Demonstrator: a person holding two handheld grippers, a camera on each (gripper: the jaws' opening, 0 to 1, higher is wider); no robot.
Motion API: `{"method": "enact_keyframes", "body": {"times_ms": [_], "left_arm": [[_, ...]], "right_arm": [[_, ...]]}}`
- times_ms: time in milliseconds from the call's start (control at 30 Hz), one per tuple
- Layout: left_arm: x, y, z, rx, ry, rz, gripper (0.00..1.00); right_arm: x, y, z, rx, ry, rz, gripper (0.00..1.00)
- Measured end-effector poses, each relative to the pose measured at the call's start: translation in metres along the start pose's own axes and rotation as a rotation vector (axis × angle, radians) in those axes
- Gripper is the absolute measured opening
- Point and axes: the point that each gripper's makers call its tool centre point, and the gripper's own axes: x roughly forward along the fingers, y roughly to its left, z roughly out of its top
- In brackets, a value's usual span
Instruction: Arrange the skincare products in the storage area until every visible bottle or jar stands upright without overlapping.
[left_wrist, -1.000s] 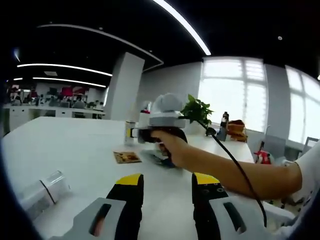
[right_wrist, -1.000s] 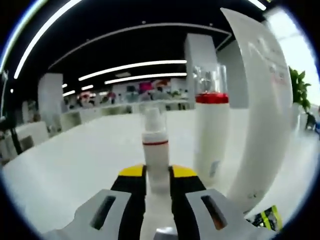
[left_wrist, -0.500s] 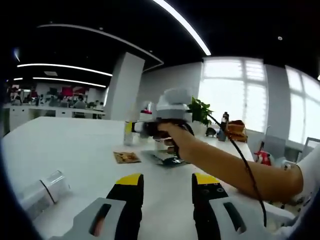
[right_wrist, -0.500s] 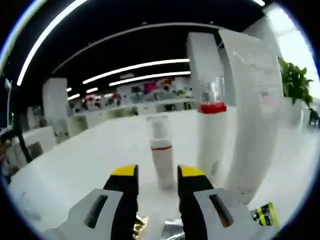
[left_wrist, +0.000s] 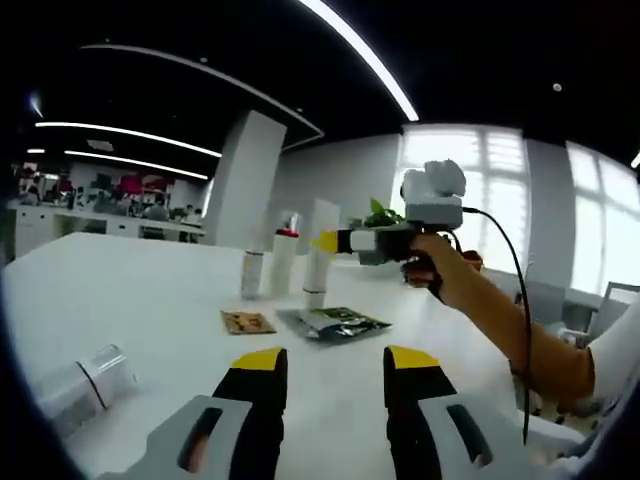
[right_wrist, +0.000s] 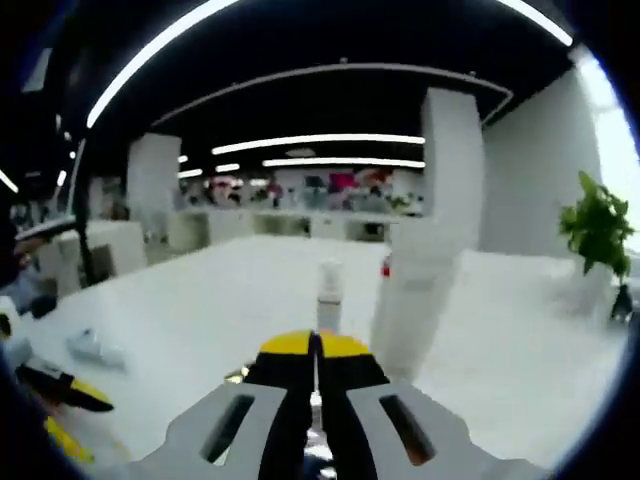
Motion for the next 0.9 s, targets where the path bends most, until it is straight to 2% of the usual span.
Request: {"method": "enact_keyframes", "body": {"times_ms": [100,167,233,267,333,400,467,500,533,567,667,733,767,833,867,900], "left_arm": [[0.004,0.001,-0.001,-0.019,0.009,-0.01,0.39],[0.008,-0.003,-0.005,-0.032,0.038,-0.035,0.39],[0.014,-0.006,-0.011,-0.039,0.073,-0.059,0.39],[0.017,-0.007,-0.012,-0.042,0.083,-0.068,0.39],[0.02,-0.013,-0.013,-0.092,0.09,-0.096,0.39],[0.025,-0.014,-0.012,-0.141,0.073,-0.091,0.39],[0.033,-0.015,-0.017,-0.2,0.109,-0.091,0.38],[0.037,-0.015,-0.02,-0.229,0.133,-0.09,0.38],[0.04,-0.014,-0.022,-0.234,0.154,-0.089,0.38],[0.047,-0.013,-0.018,-0.218,0.144,-0.088,0.38],[0.06,-0.017,-0.015,-0.217,0.188,-0.099,0.39],[0.069,-0.016,-0.008,-0.221,0.193,-0.098,0.39],[0.076,-0.012,-0.007,-0.251,0.202,-0.088,0.39],[0.085,-0.01,-0.009,-0.42,0.249,-0.098,0.39],[0.09,-0.009,-0.007,-0.523,0.274,-0.13,0.39],[0.095,-0.006,-0.004,-0.588,0.284,-0.145,0.39]], "right_arm": [[-0.004,-0.023,-0.03,-0.025,0.101,-0.018,0.0],[-0.005,-0.035,-0.047,-0.024,0.138,-0.045,0.0],[-0.005,-0.041,-0.06,-0.016,0.14,-0.052,0.0],[-0.006,-0.045,-0.078,-0.007,0.179,-0.055,0.0],[-0.007,-0.049,-0.092,-0.009,0.215,-0.062,0.0],[-0.007,-0.052,-0.105,-0.008,0.226,-0.075,0.0],[-0.008,-0.052,-0.117,-0.002,0.256,-0.072,0.0],[-0.005,-0.052,-0.105,-0.03,0.137,-0.034,0.0],[-0.007,-0.053,-0.106,-0.034,0.15,-0.027,0.0],[-0.008,-0.055,-0.106,-0.026,0.165,-0.029,0.0],[-0.008,-0.056,-0.106,-0.032,0.149,-0.018,0.0],[-0.009,-0.053,-0.105,-0.041,0.142,-0.018,0.0],[-0.01,-0.052,-0.105,-0.05,0.141,-0.019,0.0],[-0.01,-0.052,-0.104,-0.053,0.137,-0.02,0.0],[-0.011,-0.051,-0.104,-0.059,0.135,-0.021,0.0],[-0.011,-0.051,-0.104,-0.072,0.134,-0.03,0.0]]}}
